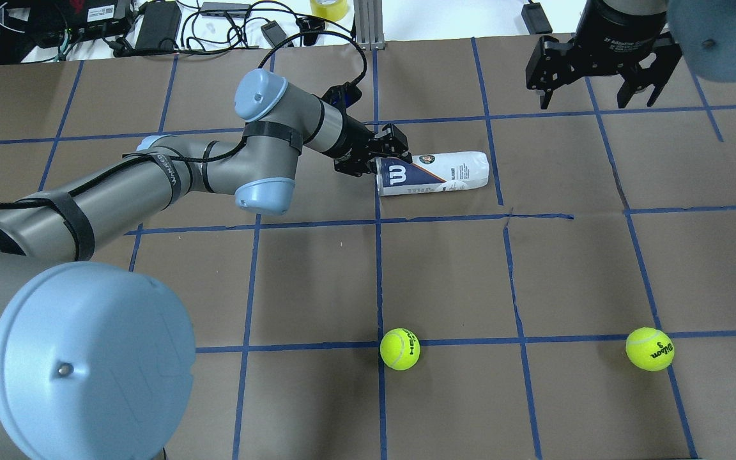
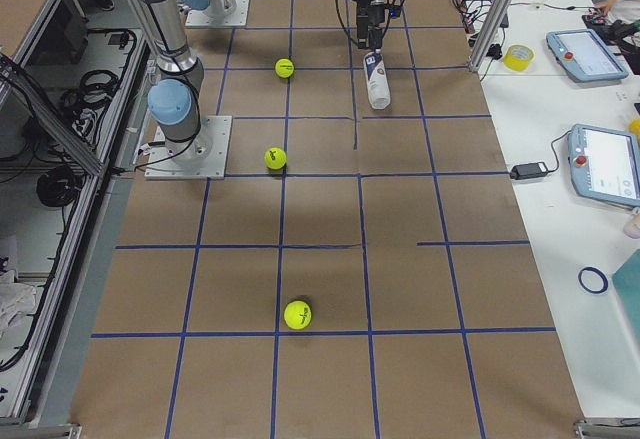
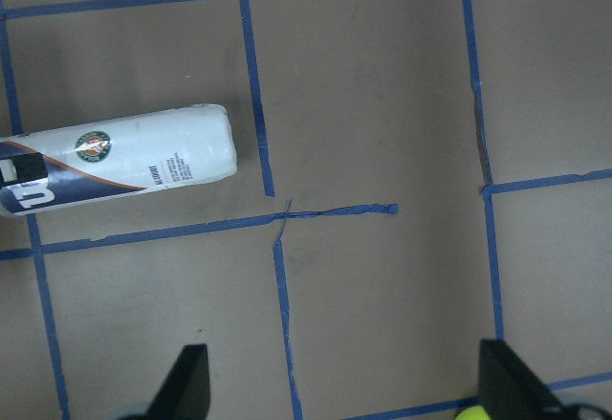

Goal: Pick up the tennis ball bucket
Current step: 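Grasp the can's open end with the left gripper and tilt it upright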

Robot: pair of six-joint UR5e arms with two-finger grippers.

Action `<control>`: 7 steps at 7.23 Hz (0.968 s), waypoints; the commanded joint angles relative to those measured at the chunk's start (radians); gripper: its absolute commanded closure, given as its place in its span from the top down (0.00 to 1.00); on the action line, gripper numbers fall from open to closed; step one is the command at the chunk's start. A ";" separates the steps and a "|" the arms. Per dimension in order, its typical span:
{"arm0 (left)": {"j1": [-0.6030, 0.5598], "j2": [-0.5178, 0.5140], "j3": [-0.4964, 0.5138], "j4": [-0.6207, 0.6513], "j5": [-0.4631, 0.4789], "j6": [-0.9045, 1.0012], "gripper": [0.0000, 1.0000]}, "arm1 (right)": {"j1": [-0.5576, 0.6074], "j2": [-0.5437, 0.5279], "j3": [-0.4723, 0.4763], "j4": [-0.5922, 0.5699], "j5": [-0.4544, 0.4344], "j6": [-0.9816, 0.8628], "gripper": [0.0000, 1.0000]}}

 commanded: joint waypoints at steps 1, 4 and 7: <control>0.001 -0.001 0.008 -0.001 -0.013 -0.102 0.00 | 0.001 0.002 0.001 0.002 0.026 0.000 1.00; 0.009 0.038 0.149 -0.181 0.016 -0.282 0.00 | 0.003 0.002 0.001 0.000 0.034 0.000 1.00; 0.044 0.094 0.419 -0.571 0.206 -0.281 0.00 | 0.004 0.002 -0.010 -0.014 0.069 0.000 1.00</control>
